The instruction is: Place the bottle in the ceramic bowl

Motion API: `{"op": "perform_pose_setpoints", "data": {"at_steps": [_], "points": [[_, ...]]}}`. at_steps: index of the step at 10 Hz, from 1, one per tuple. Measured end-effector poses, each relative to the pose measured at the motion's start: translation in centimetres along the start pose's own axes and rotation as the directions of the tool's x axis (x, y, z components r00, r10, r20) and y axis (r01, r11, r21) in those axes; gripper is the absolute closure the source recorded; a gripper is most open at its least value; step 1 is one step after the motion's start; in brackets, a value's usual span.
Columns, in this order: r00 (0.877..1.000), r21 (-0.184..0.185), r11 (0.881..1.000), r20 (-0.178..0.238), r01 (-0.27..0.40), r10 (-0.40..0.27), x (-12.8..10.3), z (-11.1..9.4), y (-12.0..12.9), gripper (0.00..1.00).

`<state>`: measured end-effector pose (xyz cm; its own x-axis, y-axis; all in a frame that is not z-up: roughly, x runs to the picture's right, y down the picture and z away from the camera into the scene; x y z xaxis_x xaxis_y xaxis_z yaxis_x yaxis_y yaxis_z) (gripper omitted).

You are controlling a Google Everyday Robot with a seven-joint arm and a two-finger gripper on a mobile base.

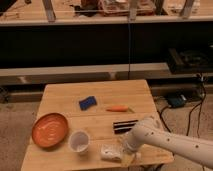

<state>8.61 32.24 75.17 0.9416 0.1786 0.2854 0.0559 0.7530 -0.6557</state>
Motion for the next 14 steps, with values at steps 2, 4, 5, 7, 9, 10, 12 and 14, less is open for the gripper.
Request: {"op": "perform_pose_setpoints", "data": {"at_steps": [2,4,5,7,9,10,12,14], "points": [[1.000,-0.004,1.000,0.002,-0.005,0.005,0.2,0.1,-0.1,0.44],[1.000,-0.003,1.000,-0.001,-0.006,0.006,0.3,0.0,-0.1,0.67],[1.000,-0.002,1.000,-0.002,-0.007,0.007,0.3,0.0,-0.1,0.74],[1.000,0.008,1.000,-0.004,-0.012,0.012,0.3,-0.4,-0.1,0.84],[1.000,0.023,1.000,-0.002,-0.015,0.015,0.2,-1.1,0.0,0.84],[1.000,0.029,0.999,-0.001,-0.018,0.018,0.3,-1.4,0.0,0.84],[1.000,0.049,0.999,0.003,-0.019,0.019,0.3,-2.5,-0.1,0.84],[1.000,0.074,0.997,0.009,-0.023,0.022,0.0,-4.5,-0.9,0.84]]}}
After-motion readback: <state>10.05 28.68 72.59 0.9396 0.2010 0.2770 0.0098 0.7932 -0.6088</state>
